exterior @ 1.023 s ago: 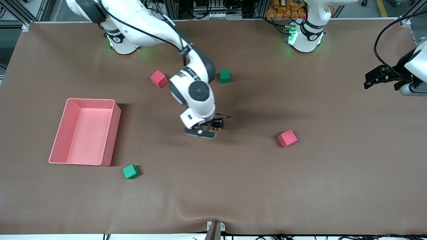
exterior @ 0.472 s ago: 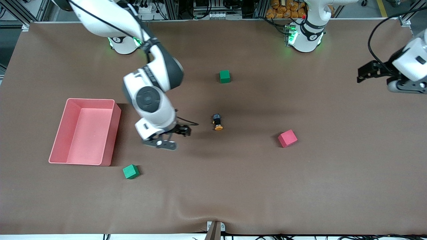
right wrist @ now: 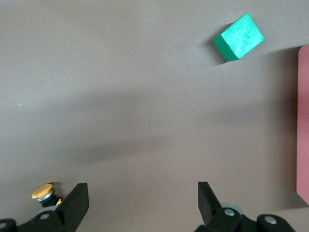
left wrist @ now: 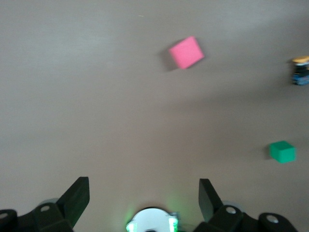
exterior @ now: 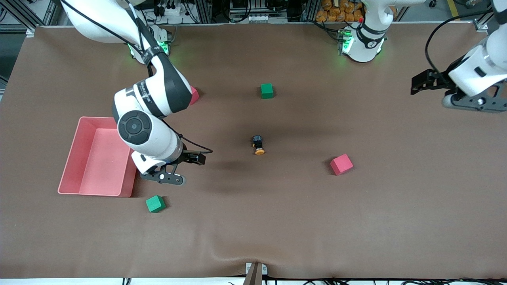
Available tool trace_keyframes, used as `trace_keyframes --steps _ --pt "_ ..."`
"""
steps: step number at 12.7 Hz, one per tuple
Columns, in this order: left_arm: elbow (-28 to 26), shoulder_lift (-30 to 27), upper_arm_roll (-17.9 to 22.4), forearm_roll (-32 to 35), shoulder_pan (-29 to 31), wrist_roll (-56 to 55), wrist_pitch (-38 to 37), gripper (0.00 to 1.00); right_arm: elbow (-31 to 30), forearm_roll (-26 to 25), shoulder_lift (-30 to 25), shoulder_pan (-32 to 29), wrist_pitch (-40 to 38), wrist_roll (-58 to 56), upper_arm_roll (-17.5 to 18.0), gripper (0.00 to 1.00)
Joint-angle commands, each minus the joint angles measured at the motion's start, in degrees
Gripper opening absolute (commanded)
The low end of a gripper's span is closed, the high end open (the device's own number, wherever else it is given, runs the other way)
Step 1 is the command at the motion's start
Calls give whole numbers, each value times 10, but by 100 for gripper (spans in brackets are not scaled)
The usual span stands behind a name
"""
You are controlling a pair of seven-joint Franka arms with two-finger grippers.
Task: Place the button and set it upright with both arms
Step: 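Open the right gripper and withdraw while the left gripper reaches the button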
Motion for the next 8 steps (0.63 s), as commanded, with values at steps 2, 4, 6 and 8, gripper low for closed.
trace_keyframes --steps 2,4,6,8 --pt "10 75 -18 -36 -45 -61 65 100 -13 25 -25 -45 -30 -73 10 100" --pt "28 105 -19 -32 -87 -119 79 100 -13 25 -32 -61 -44 -101 8 100" --pt "65 152 -18 -31 -122 -158 80 100 -15 24 -40 -88 -62 -137 6 100" --pt "82 192 -23 -44 -136 -191 87 100 -19 23 -48 -121 -78 -169 5 100"
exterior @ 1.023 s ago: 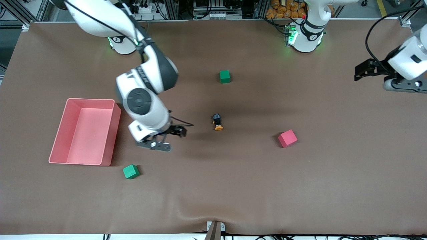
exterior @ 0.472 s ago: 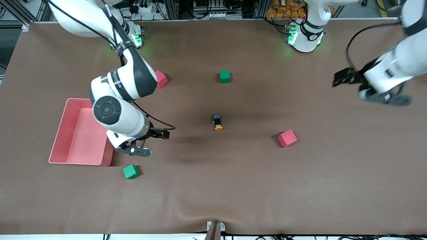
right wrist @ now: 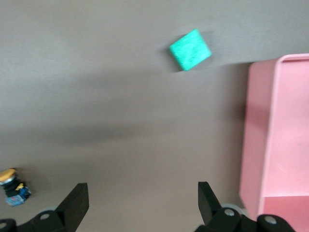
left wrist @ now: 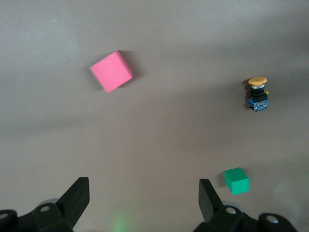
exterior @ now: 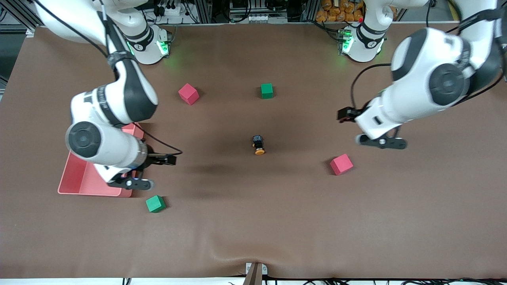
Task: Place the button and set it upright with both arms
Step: 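Open the right gripper and withdraw while the left gripper reaches the button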
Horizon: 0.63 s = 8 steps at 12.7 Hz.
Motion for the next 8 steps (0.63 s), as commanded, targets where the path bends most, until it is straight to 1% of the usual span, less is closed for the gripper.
trace_keyframes --steps 1,2,3,5,6,8 --pt "44 62 -3 -20 -26 -47 27 100 -22 12 -29 -52 -19 -53 7 100" --pt "52 80 -4 -22 -39 -76 56 100 -39 12 -43 -70 -19 -86 8 100" --pt "66 102 -4 -23 -54 -104 70 100 -62 9 -65 -77 -19 -118 7 100" --pt "80 136 -4 -24 -81 -134 104 100 -113 5 -129 -87 -27 -146 6 100" --pt "81 149 -4 -24 -95 -155 128 100 -139 -2 -159 -88 -38 -157 6 100" --pt "82 171 -3 -24 -121 -203 169 100 -180 -40 -208 -85 -42 -179 7 100"
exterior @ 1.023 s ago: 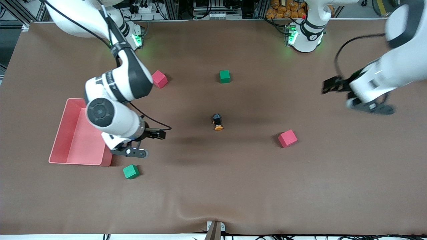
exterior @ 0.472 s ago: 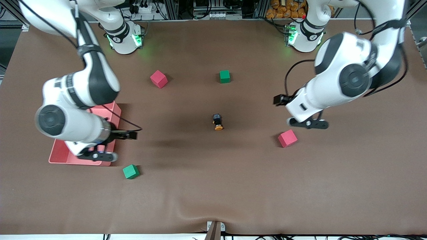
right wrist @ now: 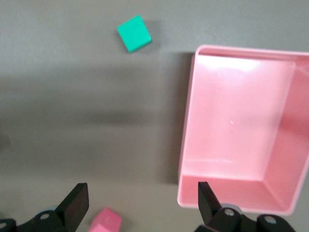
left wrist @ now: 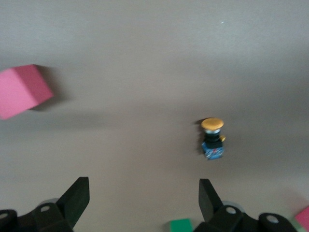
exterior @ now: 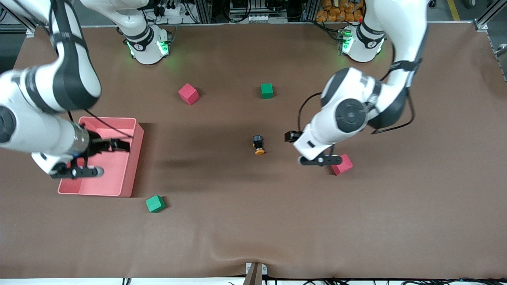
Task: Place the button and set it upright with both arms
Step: 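Grasp the upright button with the left gripper while the right gripper retracts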
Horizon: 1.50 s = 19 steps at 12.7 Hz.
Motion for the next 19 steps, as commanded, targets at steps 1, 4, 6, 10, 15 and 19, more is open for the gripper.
trace_keyframes --steps 1,4,6,10,15,19 --pt "23 36 5 -7 -29 -60 38 100 -80 -49 -82 -1 5 -44 6 100" --pt "23 72 5 -7 -67 -118 97 100 -74 -143 -97 3 -7 -144 11 100" --pt "23 93 8 -3 -101 -149 138 100 -58 -154 -100 2 -29 -169 10 100" --pt "22 120 7 -2 -109 -198 165 100 -34 -126 -118 -35 -61 -164 5 100" --pt "17 156 11 -1 -142 -238 226 100 -40 -26 -157 -101 -95 -81 7 100" --pt "18 174 10 16 -142 -228 234 100 -40 10 -163 -99 -106 -38 10 100"
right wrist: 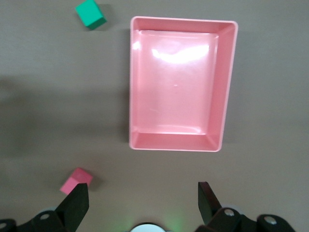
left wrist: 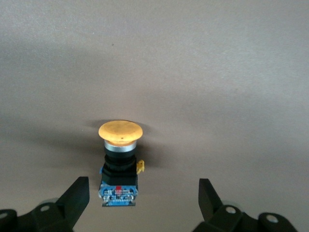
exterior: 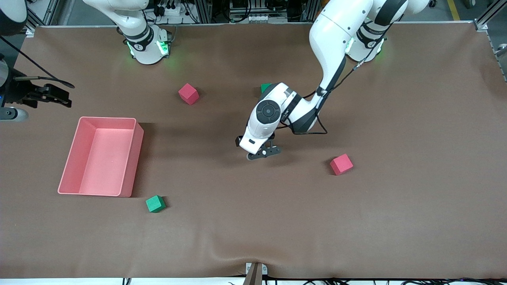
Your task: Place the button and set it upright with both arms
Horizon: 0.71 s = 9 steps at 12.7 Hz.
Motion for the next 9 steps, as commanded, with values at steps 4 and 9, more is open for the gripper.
trace_keyframes --steps 4,9 --pt "8 13 6 11 7 41 3 100 -2 23 -10 -3 -3 13 1 100" --pt "-9 12 6 12 2 48 -2 100 30 15 -4 -19 -10 5 -7 100"
